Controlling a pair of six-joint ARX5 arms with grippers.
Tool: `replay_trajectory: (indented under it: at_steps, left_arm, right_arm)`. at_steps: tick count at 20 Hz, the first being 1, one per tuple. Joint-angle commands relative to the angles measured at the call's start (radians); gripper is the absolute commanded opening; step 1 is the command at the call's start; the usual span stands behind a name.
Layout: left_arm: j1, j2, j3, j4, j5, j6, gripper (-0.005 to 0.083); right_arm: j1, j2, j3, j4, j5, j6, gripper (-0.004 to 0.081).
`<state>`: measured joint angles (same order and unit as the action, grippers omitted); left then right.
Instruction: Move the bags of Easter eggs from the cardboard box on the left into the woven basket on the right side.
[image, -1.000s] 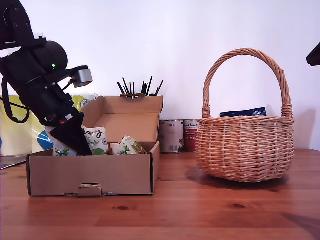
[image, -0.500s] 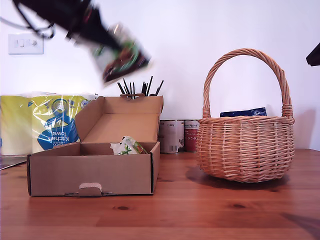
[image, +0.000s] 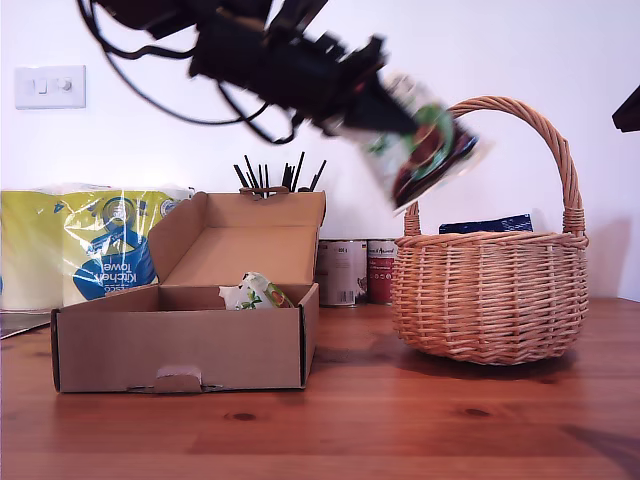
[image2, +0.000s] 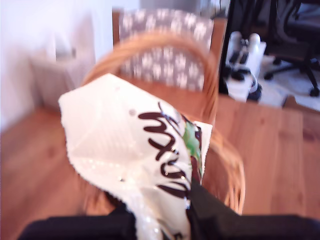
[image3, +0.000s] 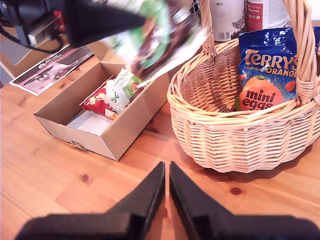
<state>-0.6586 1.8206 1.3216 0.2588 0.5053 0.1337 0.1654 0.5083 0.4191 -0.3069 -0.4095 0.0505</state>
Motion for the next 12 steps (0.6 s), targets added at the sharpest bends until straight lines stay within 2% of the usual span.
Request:
replay_trajectory:
  at_steps: [1,7,12]
  left_arm:
    - [-0.019,0.05,0.002,0.082,-0.028,-0.005,-0.0024]
    - [-0.084,0.179,0.016,0.272,-0.137,-0.003,-0.0024]
    - [-0.097,0.248,0.072,0.302,-0.18,-0.003,-0.0024]
  right_arm:
    - [0.005,-0.001,0.015,0.01,-0.001,0.0,-0.0012]
    - [0.005,-0.001,0.015,0.01,-0.001,0.002,-0.0012]
    - [0.005,-0.001,0.015,0.009,-0.002,0.002,-0.0012]
